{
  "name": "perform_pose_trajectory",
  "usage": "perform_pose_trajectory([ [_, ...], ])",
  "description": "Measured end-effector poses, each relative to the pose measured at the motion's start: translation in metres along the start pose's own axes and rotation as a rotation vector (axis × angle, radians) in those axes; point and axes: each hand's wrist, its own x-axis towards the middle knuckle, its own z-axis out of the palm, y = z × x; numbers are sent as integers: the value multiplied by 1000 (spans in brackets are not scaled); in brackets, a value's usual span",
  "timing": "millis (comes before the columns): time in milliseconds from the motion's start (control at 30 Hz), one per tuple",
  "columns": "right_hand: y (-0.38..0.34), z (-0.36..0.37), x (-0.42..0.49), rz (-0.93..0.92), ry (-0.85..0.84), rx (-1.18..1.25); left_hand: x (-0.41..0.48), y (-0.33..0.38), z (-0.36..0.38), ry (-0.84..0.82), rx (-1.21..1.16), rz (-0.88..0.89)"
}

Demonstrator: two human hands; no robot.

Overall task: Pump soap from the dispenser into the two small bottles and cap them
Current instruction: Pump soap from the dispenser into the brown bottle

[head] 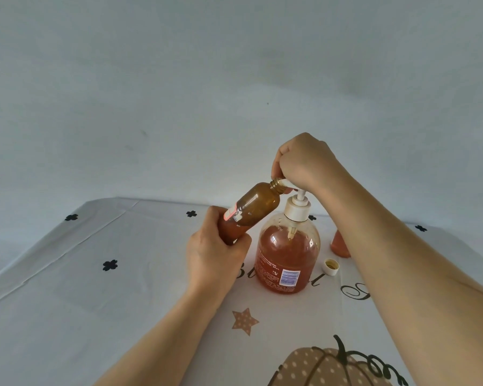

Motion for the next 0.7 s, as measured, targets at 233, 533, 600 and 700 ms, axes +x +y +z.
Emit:
perform_pose_trajectory([
  [233, -1, 2, 5, 24, -61, -11, 1, -1, 1, 7, -4, -4],
  [533, -6, -1, 1, 54, -174, -36, 0, 0, 1, 17, -23, -12],
  [600, -5, 0, -1, 64, -185, -16, 0, -1, 0, 22, -23, -26],
  [700, 0, 4, -2, 54, -161, -13, 2, -2, 0, 25, -14, -50],
])
